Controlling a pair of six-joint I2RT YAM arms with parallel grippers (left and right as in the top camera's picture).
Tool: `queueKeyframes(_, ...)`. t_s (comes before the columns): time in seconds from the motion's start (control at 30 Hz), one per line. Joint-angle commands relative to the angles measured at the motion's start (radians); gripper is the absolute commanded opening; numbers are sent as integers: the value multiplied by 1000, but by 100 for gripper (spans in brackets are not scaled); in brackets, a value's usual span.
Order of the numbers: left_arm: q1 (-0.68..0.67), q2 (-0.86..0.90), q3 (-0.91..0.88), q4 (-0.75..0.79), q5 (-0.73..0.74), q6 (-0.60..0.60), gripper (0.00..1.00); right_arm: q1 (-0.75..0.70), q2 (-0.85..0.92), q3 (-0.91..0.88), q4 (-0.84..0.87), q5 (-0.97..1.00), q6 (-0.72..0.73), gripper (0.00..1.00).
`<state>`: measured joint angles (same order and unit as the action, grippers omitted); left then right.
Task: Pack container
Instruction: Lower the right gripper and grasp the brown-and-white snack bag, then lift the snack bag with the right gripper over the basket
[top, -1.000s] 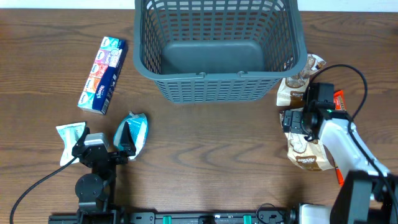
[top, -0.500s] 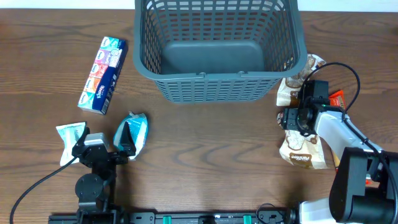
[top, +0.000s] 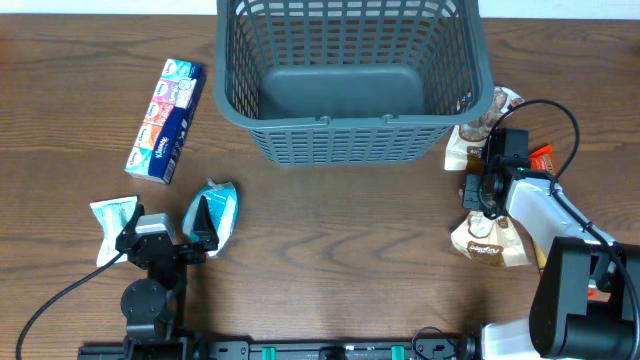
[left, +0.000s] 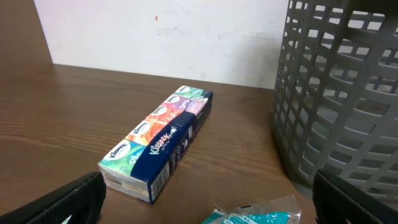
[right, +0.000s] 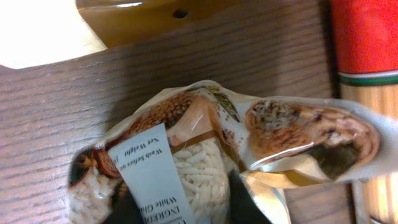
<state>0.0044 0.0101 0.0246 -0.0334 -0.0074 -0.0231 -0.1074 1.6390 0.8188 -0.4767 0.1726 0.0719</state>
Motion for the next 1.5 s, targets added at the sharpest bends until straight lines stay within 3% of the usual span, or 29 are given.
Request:
queueKeyframes(0.0,-4,-6,-21,-37,-27,-1,99,-4,46,-31,-9,3,3,2)
queueKeyframes(0.53,-4,-6,-21,-37,-27,-1,99,-2,-53,-13,-67,3,29,1)
queueKeyframes(1.07,-4,-6,-21,-37,-27,-1,99,-3,-669,-13,-141,-38,29,2)
queueKeyframes(1.2,-4,-6,-21,-37,-27,-1,99,-3,-819,1,-150,41,66,2)
queueKeyframes(1.33,-4,-6,-21,-37,-27,-1,99,-3,-892,79,-163,92,60,2)
queueKeyframes(1.47,-4,-6,-21,-37,-27,-1,99,-3,-864,225,-168,19,8,1)
